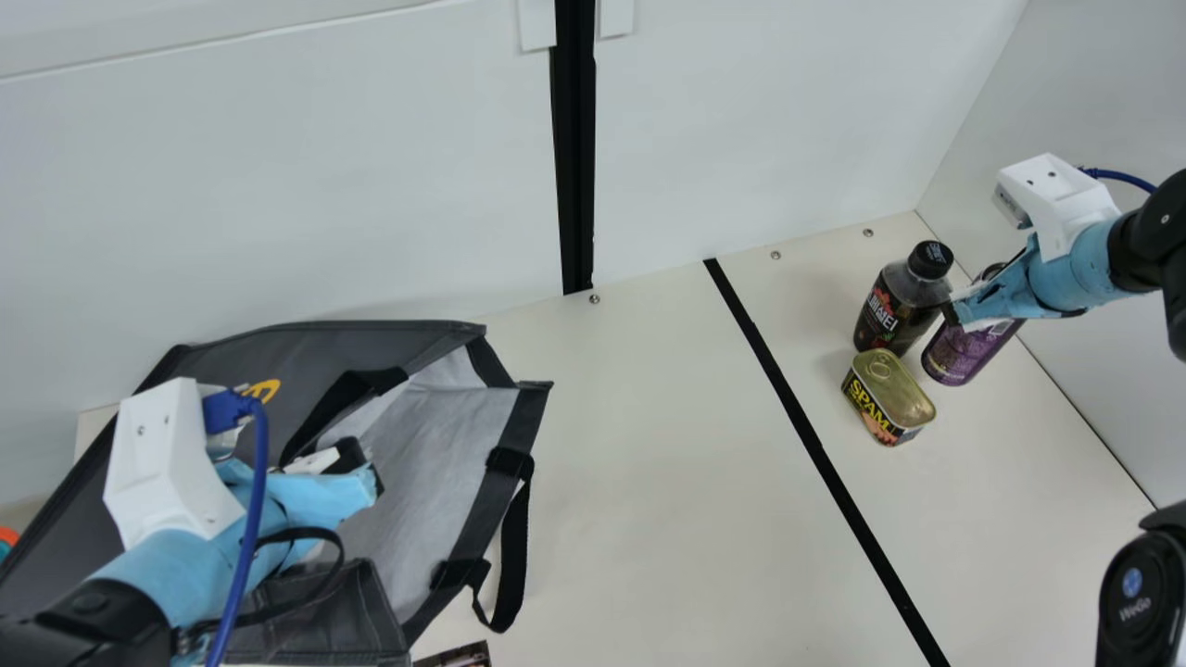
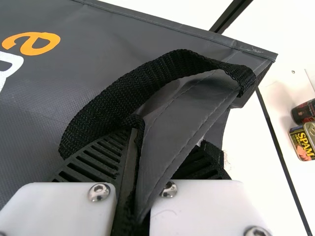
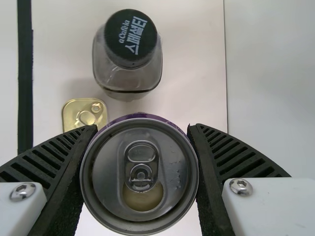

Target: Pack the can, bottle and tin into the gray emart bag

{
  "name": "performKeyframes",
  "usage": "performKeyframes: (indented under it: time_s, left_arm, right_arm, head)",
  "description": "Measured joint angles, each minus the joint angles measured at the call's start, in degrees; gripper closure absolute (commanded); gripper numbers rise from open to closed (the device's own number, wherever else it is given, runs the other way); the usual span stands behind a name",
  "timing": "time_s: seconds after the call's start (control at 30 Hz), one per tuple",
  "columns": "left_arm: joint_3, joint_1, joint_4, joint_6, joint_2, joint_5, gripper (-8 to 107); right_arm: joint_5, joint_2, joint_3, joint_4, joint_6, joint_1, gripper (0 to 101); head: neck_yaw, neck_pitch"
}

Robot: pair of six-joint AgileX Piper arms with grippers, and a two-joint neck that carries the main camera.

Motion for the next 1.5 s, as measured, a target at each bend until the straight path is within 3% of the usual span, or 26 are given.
performKeyframes:
  time_s: [0.7, 1.5]
  left_arm:
    - [0.0, 0.0, 0.0, 0.0, 0.0, 0.0, 89]
    - [0.0, 0.0, 0.0, 0.0, 0.0, 0.0, 89]
  right_arm:
    - [2.0, -12.2, 8.5, 0.0, 1.6, 4.4, 101]
    - [3.2, -21.2, 14.9, -1.9, 7.8, 16.7, 101]
  head:
    - [0.0, 0.0]
    - [0.0, 0.0]
